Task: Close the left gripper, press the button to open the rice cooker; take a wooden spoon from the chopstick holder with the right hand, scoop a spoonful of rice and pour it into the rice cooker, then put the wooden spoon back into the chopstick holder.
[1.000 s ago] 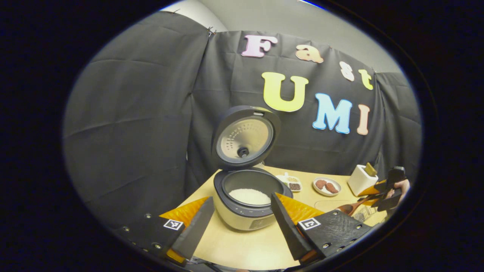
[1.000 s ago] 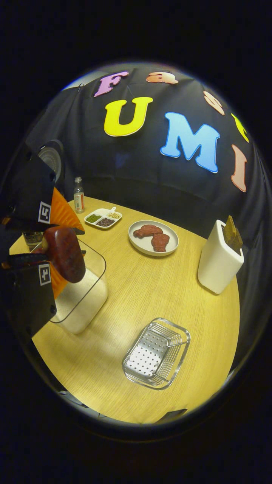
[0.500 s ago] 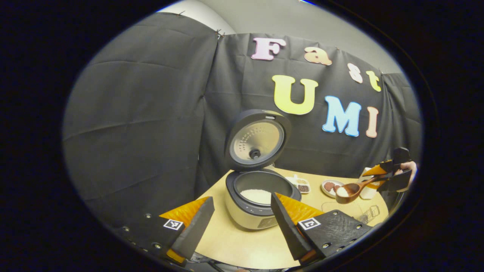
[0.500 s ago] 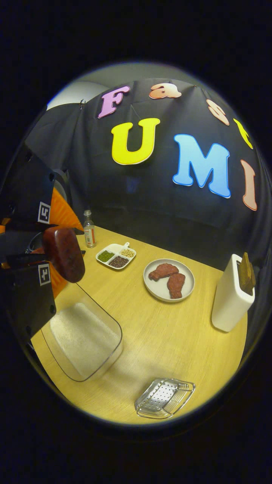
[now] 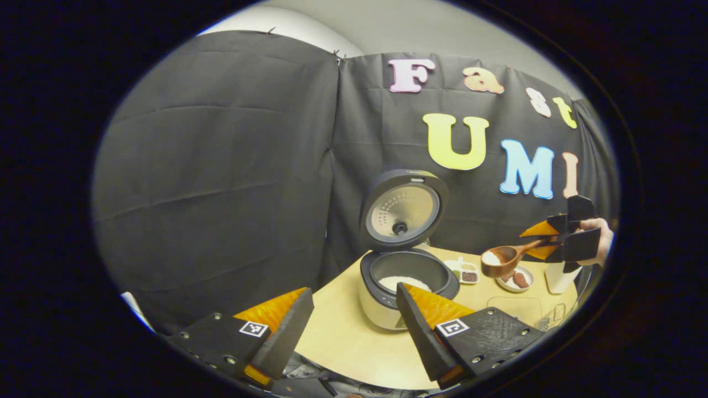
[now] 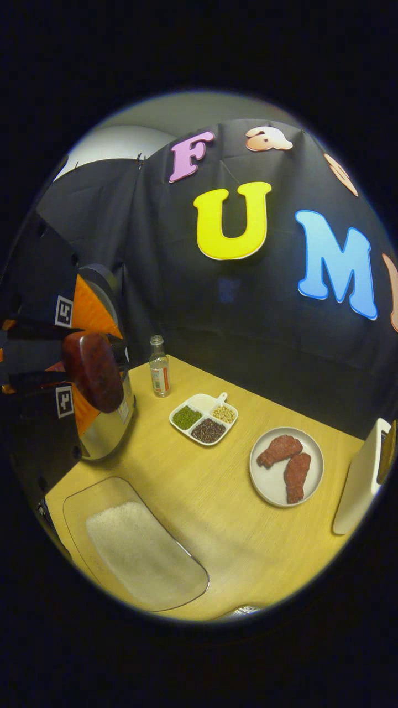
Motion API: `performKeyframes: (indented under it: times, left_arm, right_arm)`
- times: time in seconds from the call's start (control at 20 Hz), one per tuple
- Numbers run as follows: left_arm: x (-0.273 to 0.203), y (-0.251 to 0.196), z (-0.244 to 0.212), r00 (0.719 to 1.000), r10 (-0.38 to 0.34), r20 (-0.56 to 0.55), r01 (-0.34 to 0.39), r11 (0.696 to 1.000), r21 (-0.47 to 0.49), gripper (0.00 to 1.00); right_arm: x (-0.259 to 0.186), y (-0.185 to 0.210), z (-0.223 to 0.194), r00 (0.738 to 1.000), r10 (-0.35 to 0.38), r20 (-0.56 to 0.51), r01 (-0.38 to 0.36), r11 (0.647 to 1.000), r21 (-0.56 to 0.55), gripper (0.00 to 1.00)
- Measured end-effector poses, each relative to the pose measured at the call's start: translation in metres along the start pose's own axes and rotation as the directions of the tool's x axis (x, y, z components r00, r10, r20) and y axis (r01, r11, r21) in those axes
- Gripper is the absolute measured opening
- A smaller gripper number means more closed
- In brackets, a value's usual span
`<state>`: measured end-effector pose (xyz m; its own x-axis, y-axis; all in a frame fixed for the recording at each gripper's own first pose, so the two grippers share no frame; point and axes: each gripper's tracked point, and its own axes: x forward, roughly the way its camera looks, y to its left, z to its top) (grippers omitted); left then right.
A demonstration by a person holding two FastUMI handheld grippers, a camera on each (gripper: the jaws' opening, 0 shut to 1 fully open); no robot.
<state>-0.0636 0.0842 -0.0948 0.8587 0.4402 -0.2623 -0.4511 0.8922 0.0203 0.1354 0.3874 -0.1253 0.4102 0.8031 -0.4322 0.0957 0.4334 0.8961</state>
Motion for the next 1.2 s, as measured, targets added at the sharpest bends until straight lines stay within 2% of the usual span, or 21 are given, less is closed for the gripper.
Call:
performKeyframes:
  times: [0.15,0.3,0.35,0.45,0.5,0.55,0.6,0.65,0.75,0.8,0.9,1.2]
  left_arm:
    - [0.006,-0.001,0.004,0.999,-0.036,0.001,0.036,0.999,0.002,0.94]
    - [0.021,0.013,0.007,0.999,-0.041,0.004,0.041,0.999,0.026,0.94]
    - [0.024,0.017,0.006,0.999,-0.046,0.000,0.046,0.999,0.026,0.92]
    - [0.032,0.030,0.006,0.999,-0.050,-0.005,0.050,0.999,0.021,0.92]
    - [0.037,0.037,0.005,0.999,-0.046,-0.007,0.046,0.999,0.018,0.94]
    - [0.042,0.045,0.004,0.999,-0.043,-0.010,0.043,0.999,0.010,0.94]
    - [0.047,0.051,0.001,0.999,-0.039,-0.017,0.039,0.999,-0.001,0.94]
    - [0.053,0.058,-0.002,0.999,-0.036,-0.028,0.035,0.999,-0.015,0.94]
    - [0.062,0.068,-0.008,0.998,-0.028,-0.047,0.027,0.999,-0.040,0.94]
    - [0.066,0.074,-0.010,0.998,-0.023,-0.055,0.020,0.999,-0.045,0.94]
    - [0.072,0.085,-0.009,0.999,-0.011,-0.053,0.009,0.999,-0.040,0.94]
    - [0.088,0.108,-0.011,0.998,0.011,-0.055,-0.013,1.000,-0.024,0.92]
  right_arm:
    - [0.025,0.021,-0.023,1.000,0.008,-0.009,-0.009,0.996,-0.088,0.24]
    - [0.051,0.042,-0.046,1.000,0.027,-0.011,-0.029,0.985,-0.169,0.24]
    - [0.059,0.045,-0.054,1.000,0.017,-0.009,-0.019,0.979,-0.201,0.20]
    - [0.077,0.047,-0.064,1.000,0.003,0.006,-0.001,0.960,-0.280,0.24]
    - [0.084,0.050,-0.069,1.000,0.003,0.015,0.002,0.944,-0.331,0.20]
    - [0.090,0.051,-0.072,1.000,0.000,0.026,0.010,0.923,-0.386,0.24]
    - [0.097,0.053,-0.077,0.999,-0.004,0.035,0.019,0.897,-0.441,0.20]
    - [0.104,0.054,-0.082,0.999,-0.006,0.036,0.023,0.866,-0.499,0.24]
    - [0.115,0.056,-0.092,0.999,-0.008,0.036,0.029,0.798,-0.602,0.20]
    - [0.120,0.057,-0.097,0.999,-0.009,0.033,0.028,0.764,-0.644,0.24]
    - [0.128,0.058,-0.107,1.000,-0.012,0.023,0.025,0.707,-0.707,0.24]
    - [0.141,0.062,-0.125,1.000,-0.004,0.007,0.008,0.567,-0.824,0.24]
